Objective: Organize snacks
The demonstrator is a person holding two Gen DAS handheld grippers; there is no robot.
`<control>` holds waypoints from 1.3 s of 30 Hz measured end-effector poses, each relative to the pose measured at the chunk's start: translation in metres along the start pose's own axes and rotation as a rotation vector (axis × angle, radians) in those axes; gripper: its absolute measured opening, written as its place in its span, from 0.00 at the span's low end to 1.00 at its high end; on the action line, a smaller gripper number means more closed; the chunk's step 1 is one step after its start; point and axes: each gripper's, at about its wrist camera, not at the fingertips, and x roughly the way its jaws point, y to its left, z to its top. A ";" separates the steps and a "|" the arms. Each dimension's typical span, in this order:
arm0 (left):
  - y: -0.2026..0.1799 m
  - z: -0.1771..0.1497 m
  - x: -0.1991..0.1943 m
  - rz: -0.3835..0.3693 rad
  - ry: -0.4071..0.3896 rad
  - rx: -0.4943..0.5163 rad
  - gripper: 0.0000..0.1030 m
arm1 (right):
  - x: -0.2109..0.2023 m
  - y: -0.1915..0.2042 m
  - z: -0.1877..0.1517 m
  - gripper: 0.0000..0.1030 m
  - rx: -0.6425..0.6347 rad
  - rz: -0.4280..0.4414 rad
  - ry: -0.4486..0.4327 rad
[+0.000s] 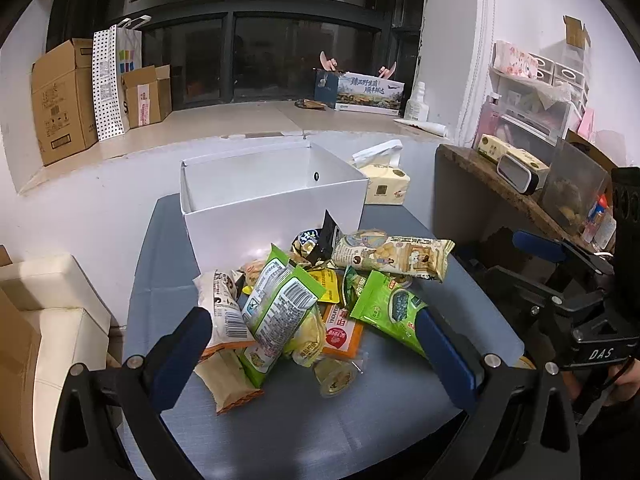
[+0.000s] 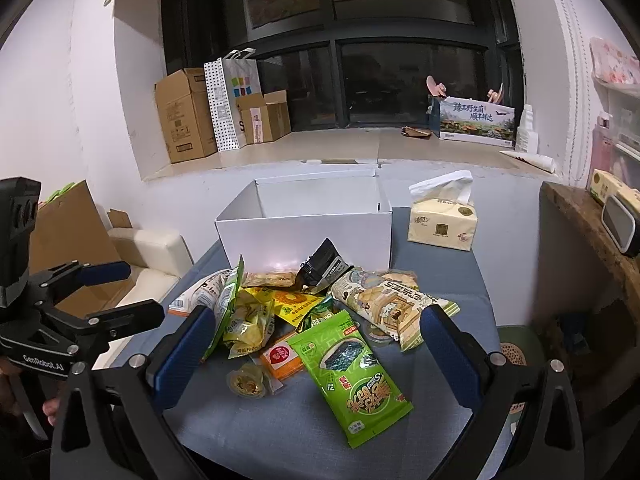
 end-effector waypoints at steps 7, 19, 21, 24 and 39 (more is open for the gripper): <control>0.003 0.000 -0.001 0.001 -0.002 -0.005 1.00 | 0.006 -0.001 -0.004 1.00 -0.001 0.012 0.020; 0.001 0.000 -0.001 0.001 0.001 0.005 1.00 | 0.004 0.005 -0.004 1.00 -0.033 0.005 0.009; 0.001 0.000 -0.001 0.000 0.001 0.005 1.00 | 0.004 0.006 -0.005 1.00 -0.035 0.003 0.010; 0.001 0.000 -0.001 0.000 0.003 0.004 1.00 | 0.004 0.006 -0.005 1.00 -0.038 0.002 0.011; 0.003 -0.005 0.001 -0.001 0.008 0.002 1.00 | 0.020 0.002 -0.011 1.00 -0.035 -0.008 0.061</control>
